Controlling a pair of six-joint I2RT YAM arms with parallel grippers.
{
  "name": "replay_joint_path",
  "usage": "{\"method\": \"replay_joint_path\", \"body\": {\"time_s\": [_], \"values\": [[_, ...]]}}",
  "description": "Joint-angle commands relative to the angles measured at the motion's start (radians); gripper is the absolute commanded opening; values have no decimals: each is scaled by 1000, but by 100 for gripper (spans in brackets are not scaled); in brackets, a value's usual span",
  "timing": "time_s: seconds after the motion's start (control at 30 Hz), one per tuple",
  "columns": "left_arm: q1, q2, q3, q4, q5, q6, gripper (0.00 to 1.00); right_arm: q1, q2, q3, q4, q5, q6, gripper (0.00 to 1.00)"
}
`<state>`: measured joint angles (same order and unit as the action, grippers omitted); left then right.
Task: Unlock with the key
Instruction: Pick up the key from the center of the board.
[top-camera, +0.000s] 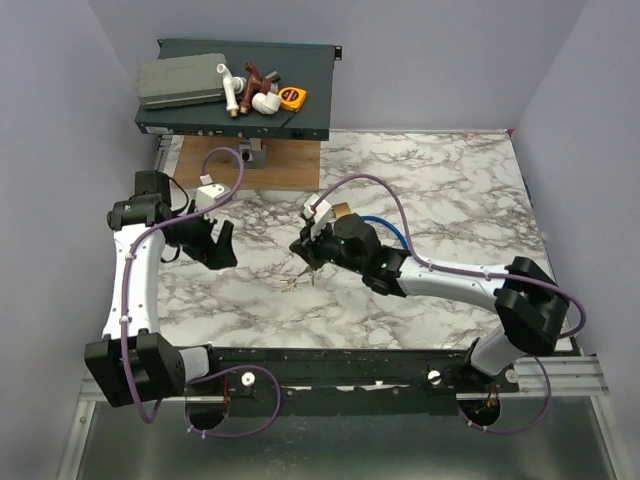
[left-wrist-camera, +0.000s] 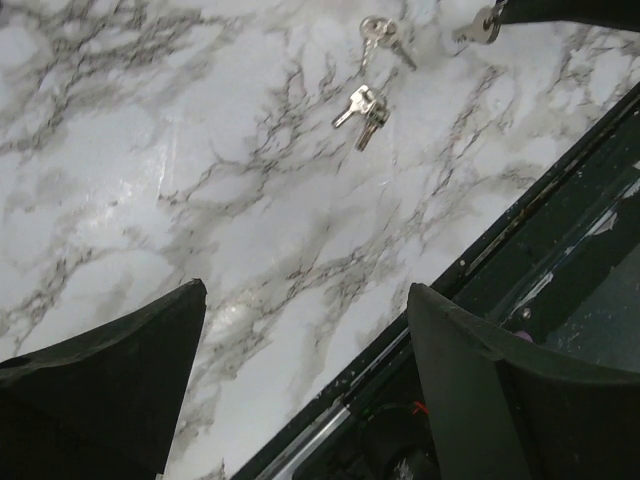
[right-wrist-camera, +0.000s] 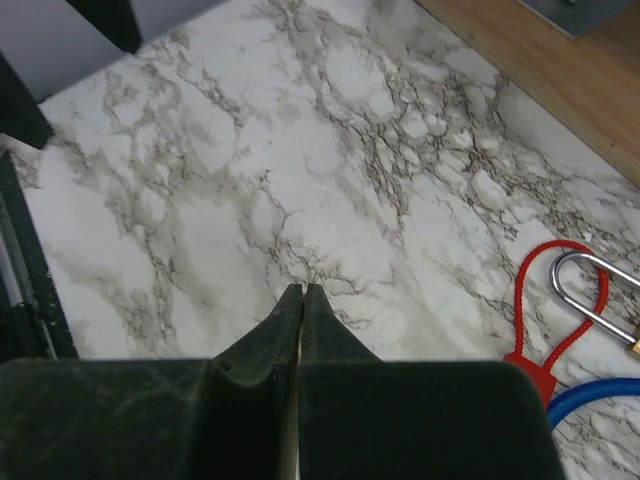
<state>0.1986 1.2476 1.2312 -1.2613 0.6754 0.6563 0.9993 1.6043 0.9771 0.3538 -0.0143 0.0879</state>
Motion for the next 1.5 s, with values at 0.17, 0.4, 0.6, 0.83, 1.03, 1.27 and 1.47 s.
{"method": "replay_joint_path", "body": {"time_s": [0.17,0.4,0.6,0.83,1.03,1.27,1.47], "values": [[-194,-132,-71,272,253,-70,82,-2,-184,82,-152,-190,56,1],[-329,-249,-95,308,273,29,99,-1,-254,132,-185,-310,114,1],[-440,-285,-4,255,192,53,99,-1,-286,153,-164,-367,155,1],[-623,-265,46,272,156,-31,65,-2,-318,160,-137,-386,178,1],[-665,-291,20,376,117,-123,59,-1,-371,136,-144,-354,168,1],[-684,-308,29,437,105,-202,23,-2,-396,116,-154,-350,170,1],[-717,-294,73,421,130,-236,45,-1,-395,110,-145,-351,179,1]]}}
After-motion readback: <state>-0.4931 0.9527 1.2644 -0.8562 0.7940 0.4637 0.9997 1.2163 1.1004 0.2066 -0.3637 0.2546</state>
